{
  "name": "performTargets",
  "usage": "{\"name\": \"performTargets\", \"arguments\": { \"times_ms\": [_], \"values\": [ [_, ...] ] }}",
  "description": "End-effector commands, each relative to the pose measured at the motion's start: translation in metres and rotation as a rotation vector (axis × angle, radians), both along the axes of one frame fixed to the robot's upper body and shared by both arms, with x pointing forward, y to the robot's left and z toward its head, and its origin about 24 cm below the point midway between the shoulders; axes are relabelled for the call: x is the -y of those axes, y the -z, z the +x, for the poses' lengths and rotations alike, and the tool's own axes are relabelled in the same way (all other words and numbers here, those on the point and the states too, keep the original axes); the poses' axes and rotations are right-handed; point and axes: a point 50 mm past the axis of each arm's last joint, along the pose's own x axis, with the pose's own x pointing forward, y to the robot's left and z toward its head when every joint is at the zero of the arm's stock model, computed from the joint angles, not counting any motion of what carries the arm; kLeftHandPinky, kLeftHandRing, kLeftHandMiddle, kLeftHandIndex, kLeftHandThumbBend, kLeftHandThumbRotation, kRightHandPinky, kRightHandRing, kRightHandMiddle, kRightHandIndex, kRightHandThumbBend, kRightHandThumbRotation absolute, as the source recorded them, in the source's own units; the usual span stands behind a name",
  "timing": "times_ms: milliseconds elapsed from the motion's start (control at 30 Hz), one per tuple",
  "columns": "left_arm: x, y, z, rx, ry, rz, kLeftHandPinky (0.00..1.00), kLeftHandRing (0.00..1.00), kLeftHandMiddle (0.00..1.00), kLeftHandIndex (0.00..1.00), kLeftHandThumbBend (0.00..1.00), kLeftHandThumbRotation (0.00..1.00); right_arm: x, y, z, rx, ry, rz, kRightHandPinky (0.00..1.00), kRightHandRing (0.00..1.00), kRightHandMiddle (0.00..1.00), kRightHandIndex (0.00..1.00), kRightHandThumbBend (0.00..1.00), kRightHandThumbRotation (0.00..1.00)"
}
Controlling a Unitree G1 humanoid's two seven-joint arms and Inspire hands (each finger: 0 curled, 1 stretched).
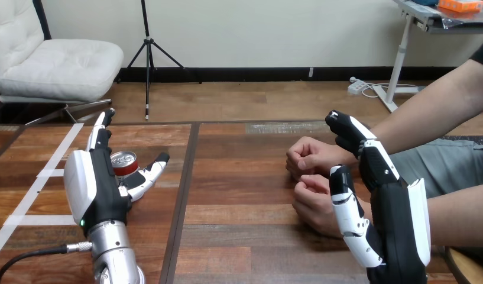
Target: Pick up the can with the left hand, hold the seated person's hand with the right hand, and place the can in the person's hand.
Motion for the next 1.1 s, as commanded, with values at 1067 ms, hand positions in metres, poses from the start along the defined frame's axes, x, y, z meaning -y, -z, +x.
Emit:
{"name": "performTargets", "arguments": {
  "times_ms": [1067],
  "values": [
    [-0.0003, -0.0185, 0.0232, -0.020, 0.006, 0.149, 0.69, 0.78, 0.83, 0.83, 0.76, 0.10, 0.0098, -0.0176, 0.0050, 0.085, 0.010, -0.052, 0.85, 0.86, 0.84, 0.83, 0.30, 0.77]
  ]
}}
